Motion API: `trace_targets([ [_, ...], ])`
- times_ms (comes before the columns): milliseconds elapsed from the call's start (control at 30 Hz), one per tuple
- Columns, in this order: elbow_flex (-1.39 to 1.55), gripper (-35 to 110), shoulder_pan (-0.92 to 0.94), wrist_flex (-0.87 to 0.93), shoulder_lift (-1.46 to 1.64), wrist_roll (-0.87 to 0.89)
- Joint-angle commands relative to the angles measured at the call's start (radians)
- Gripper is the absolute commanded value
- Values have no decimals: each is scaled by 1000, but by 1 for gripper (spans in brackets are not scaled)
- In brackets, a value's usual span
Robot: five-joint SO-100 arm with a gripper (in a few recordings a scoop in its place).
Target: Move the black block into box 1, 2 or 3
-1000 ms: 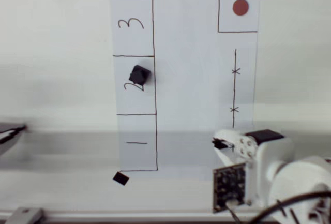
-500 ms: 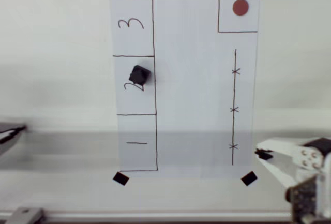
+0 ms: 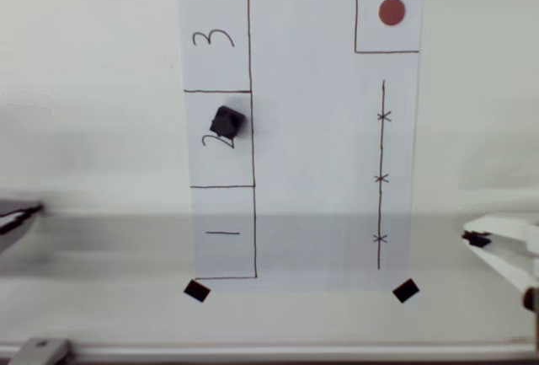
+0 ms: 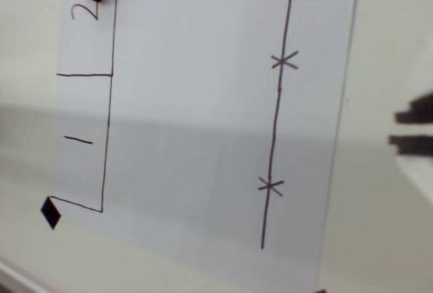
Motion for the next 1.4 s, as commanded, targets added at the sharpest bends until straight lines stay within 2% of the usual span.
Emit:
trace_targets([
  [0,57,0,5,17,95,-28],
  [467,279,0,26,20,336,-67],
  [833,316,0,31,21,367,-66],
  [1100,316,0,64,161,367,-103],
  [1300,316,0,69,279,367,-86],
  [1367,316,0,69,291,367,-32],
])
